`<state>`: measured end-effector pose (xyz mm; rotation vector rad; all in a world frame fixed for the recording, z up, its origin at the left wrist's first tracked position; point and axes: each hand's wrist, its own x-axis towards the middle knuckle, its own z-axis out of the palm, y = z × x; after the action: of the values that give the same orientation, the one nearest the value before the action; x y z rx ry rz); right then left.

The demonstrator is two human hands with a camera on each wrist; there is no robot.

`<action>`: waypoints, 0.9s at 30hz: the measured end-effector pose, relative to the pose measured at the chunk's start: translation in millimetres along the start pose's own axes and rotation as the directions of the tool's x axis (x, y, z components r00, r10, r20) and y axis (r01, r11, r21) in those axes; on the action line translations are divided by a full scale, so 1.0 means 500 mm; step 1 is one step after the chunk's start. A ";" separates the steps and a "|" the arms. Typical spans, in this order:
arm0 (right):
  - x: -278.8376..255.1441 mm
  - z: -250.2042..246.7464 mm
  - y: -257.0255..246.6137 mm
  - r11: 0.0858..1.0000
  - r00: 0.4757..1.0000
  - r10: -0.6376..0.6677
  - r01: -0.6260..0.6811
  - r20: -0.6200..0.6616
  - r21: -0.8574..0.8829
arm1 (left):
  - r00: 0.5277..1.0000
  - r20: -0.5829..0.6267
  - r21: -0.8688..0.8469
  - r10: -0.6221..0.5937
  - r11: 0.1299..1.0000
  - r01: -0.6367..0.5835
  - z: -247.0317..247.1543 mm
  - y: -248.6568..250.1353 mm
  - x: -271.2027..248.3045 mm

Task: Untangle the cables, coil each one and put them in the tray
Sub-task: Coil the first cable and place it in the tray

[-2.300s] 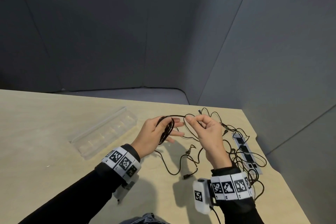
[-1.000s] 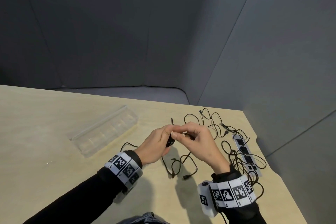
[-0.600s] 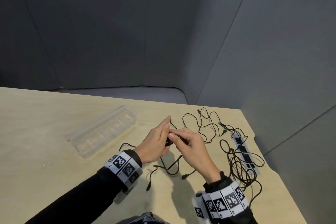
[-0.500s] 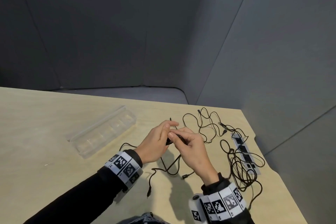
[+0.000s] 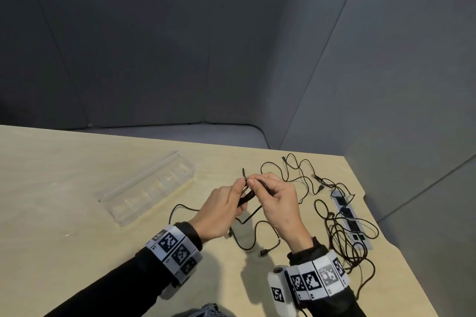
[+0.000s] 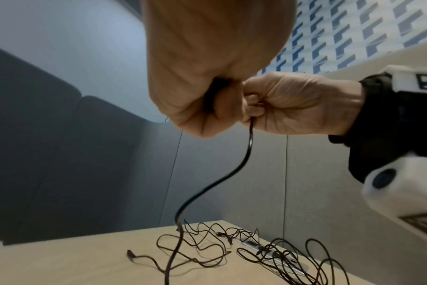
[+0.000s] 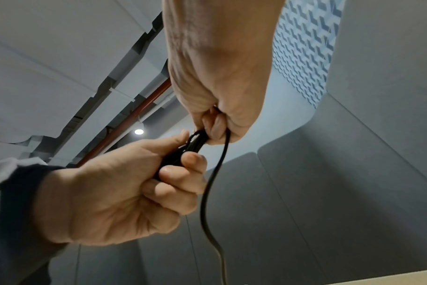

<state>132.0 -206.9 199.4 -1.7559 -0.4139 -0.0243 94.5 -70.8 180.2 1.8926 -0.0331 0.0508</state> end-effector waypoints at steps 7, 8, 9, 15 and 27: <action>0.017 -0.066 -0.028 0.979 0.919 0.204 -0.191 0.336 -0.071 | 0.986 0.019 -0.161 -0.167 0.973 0.168 -0.021 -0.006 0.004; 0.019 -0.081 -0.033 0.976 0.906 0.216 -0.194 0.363 -0.098 | 0.974 0.064 -0.207 -0.216 0.952 0.224 -0.025 -0.011 0.003; 0.021 -0.092 -0.036 0.977 0.901 0.214 -0.188 0.378 -0.106 | 0.963 0.121 -0.228 -0.242 0.937 0.265 -0.028 -0.012 0.001; 0.032 -0.089 -0.050 0.995 0.920 0.072 -0.041 0.386 -0.087 | 0.927 0.373 0.207 -0.026 0.977 -0.056 -0.025 0.011 -0.013; 0.019 -0.046 0.041 0.948 0.919 0.236 -0.146 0.315 -0.284 | 0.954 0.262 0.024 0.147 0.987 -0.158 -0.055 0.028 0.001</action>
<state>151.5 -229.7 187.5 -2.0575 -0.5069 0.3948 94.0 -49.3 201.9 1.9273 -0.3603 -0.0926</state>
